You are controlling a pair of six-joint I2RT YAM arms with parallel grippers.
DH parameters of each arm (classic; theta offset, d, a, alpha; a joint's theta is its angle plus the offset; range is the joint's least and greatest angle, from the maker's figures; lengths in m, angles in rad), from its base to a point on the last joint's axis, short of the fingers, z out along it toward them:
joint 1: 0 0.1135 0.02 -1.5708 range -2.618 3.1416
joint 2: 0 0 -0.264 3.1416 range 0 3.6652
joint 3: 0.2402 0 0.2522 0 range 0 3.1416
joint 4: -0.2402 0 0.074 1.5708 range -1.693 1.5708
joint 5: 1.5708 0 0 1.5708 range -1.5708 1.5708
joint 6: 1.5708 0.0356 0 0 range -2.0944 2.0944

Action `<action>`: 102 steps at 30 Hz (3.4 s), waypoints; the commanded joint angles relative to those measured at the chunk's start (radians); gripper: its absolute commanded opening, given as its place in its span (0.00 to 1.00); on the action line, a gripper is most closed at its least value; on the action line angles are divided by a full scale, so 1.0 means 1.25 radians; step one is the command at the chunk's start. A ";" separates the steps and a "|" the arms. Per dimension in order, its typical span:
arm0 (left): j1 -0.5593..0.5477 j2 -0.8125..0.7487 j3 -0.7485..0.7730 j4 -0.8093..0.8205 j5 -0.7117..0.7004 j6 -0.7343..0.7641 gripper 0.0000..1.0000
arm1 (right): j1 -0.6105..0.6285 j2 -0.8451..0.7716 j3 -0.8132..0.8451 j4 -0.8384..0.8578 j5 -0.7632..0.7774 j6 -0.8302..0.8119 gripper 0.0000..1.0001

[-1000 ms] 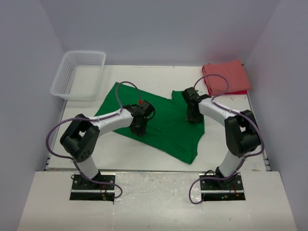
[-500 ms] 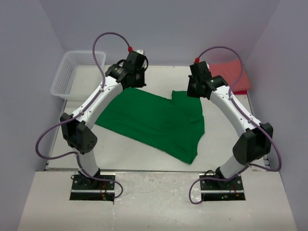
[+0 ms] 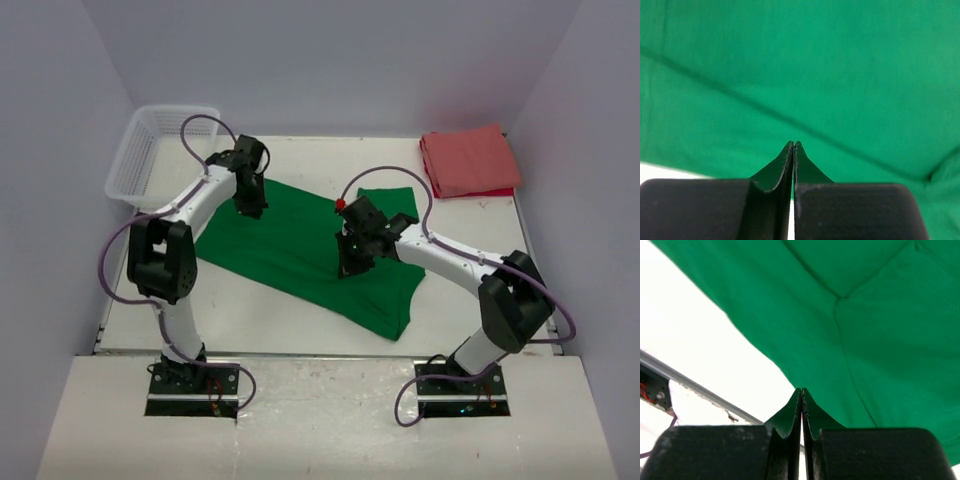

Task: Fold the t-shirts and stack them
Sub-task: Fold the flattened tshirt in 1/3 of the way

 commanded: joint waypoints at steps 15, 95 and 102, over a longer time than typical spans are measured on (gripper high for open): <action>0.004 -0.111 -0.241 0.042 -0.117 0.019 0.00 | 0.054 0.192 0.073 0.055 0.069 0.011 0.00; 0.005 -0.424 -0.234 -0.019 -0.102 -0.097 0.01 | -0.049 -0.054 0.219 -0.207 0.493 0.026 0.88; 0.067 -0.215 -0.118 0.027 0.027 -0.043 0.00 | -0.334 0.265 0.539 -0.206 0.219 -0.162 0.57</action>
